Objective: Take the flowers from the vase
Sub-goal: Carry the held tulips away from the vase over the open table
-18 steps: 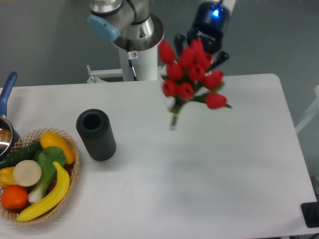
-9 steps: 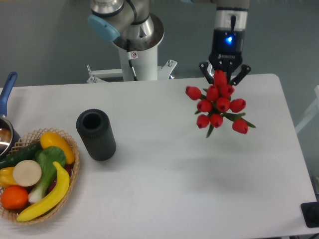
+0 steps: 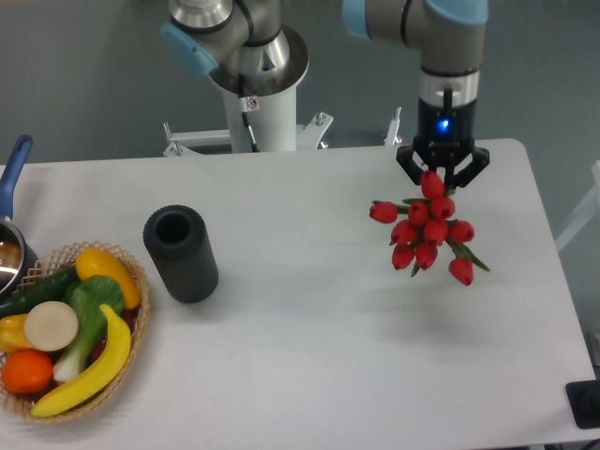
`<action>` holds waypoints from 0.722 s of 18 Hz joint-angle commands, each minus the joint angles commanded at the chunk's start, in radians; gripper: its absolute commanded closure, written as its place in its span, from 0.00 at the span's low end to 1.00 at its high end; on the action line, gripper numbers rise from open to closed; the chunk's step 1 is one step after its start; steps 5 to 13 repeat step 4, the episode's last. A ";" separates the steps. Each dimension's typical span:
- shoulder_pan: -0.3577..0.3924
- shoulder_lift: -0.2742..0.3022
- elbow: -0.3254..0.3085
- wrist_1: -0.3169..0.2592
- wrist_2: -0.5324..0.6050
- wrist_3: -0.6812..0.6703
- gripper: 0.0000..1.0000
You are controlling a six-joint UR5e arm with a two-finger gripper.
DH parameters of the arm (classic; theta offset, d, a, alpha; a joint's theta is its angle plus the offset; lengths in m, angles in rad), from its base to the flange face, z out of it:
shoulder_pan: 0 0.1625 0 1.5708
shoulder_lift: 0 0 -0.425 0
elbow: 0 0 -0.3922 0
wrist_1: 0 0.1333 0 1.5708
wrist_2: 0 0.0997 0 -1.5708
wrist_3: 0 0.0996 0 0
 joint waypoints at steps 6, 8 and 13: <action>-0.008 -0.011 0.008 -0.009 0.029 -0.002 0.99; -0.008 -0.011 0.008 -0.009 0.029 -0.002 0.99; -0.008 -0.011 0.008 -0.009 0.029 -0.002 0.99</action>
